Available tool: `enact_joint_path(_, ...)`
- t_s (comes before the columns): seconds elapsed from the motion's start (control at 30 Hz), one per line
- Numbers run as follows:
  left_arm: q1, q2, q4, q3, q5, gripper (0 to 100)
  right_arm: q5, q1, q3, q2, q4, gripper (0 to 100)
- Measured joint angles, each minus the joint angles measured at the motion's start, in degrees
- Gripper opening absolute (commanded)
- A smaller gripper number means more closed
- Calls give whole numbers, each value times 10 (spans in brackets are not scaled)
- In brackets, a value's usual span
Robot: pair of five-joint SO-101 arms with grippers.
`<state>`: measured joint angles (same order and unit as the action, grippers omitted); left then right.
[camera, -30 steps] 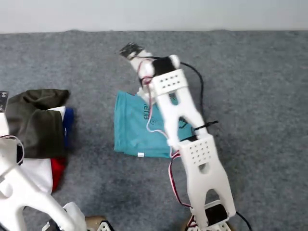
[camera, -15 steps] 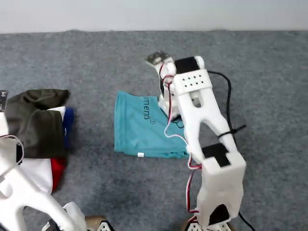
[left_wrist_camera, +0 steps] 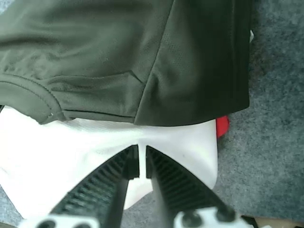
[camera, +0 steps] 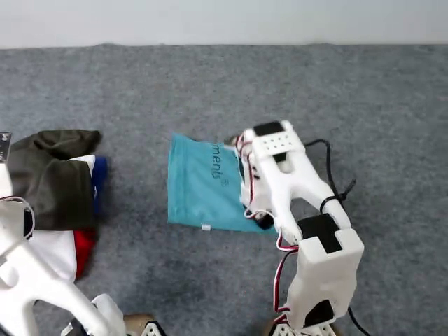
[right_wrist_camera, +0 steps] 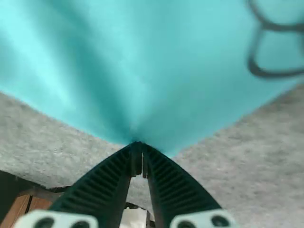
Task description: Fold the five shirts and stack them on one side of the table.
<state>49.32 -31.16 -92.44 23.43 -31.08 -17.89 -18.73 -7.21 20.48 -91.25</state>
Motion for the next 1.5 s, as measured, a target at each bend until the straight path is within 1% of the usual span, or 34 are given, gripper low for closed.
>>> enact_joint_path(0.1,0,0,0,0,0,36,0,-1,-28,-4,31,9)
enact_joint_path(0.2,0,0,0,0,0,36,0,-1,-25,-4,34,9)
enact_joint_path(0.37,0,0,0,0,0,36,0,-1,52,-7,-25,9)
enact_joint_path(0.57,0,0,0,0,0,36,47,-1,166,-60,-91,9)
enact_joint_path(0.7,0,0,0,0,0,36,85,17,179,-113,-91,9)
enact_joint_path(0.83,0,0,0,0,0,36,72,17,171,-136,-91,11)
enact_joint_path(0.87,0,0,0,0,0,36,69,17,160,-136,-91,26)
enact_joint_path(0.9,0,0,0,0,0,36,69,17,151,-136,-91,61)
enact_joint_path(1.03,0,0,0,0,0,36,68,4,150,-136,-88,304)
enact_joint_path(1.1,0,0,0,0,0,36,76,2,144,-136,-78,392)
enact_joint_path(1.13,0,0,0,0,0,36,90,4,141,-134,-64,412)
enact_joint_path(1.2,0,0,0,0,0,36,116,3,139,-115,-41,415)
enact_joint_path(1.5,0,0,0,1,0,36,171,-13,139,40,25,415)
